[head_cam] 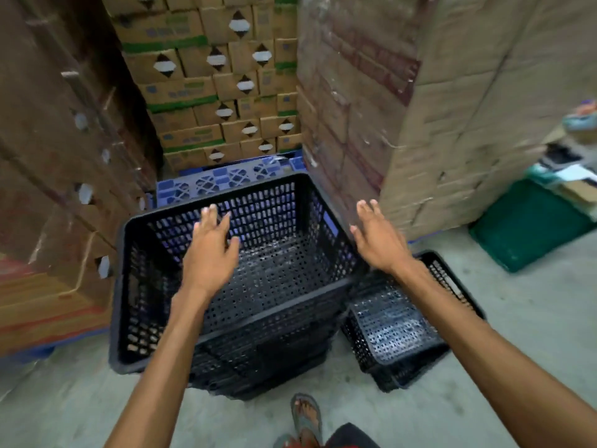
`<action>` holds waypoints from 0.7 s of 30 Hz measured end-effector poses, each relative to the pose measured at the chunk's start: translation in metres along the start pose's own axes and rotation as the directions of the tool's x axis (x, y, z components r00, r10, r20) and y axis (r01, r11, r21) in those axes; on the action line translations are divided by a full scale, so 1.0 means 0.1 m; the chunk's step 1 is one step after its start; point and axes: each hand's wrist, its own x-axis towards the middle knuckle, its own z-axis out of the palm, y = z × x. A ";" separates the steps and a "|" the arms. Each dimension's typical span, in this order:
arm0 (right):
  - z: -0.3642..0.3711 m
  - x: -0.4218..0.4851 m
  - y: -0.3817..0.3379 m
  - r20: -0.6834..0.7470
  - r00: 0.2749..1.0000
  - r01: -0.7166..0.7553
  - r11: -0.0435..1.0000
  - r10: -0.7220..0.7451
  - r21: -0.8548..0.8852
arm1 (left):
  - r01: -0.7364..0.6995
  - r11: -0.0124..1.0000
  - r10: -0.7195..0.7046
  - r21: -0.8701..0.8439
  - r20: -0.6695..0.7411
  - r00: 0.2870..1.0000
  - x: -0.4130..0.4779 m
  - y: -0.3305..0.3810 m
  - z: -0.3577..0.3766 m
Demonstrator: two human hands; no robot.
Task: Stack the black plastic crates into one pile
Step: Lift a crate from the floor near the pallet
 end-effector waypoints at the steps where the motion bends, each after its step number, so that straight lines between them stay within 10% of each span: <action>1: -0.05 -0.13 0.09 -0.016 0.999 -0.031 0.999 0.031 0.008 | -0.060 0.993 0.060 -0.101 0.000 0.998 0.00 0.32 0.05; 10: -0.17 -1.59 1.15 0.019 0.886 -0.464 0.883 0.464 0.073 | -0.339 0.791 0.494 -0.510 0.204 0.845 -0.73 2.00 1.13; 21: 0.16 -2.16 2.14 0.175 0.787 -0.610 0.788 0.591 0.082 | 0.023 0.956 0.192 -0.291 0.687 0.701 -1.00 2.05 2.77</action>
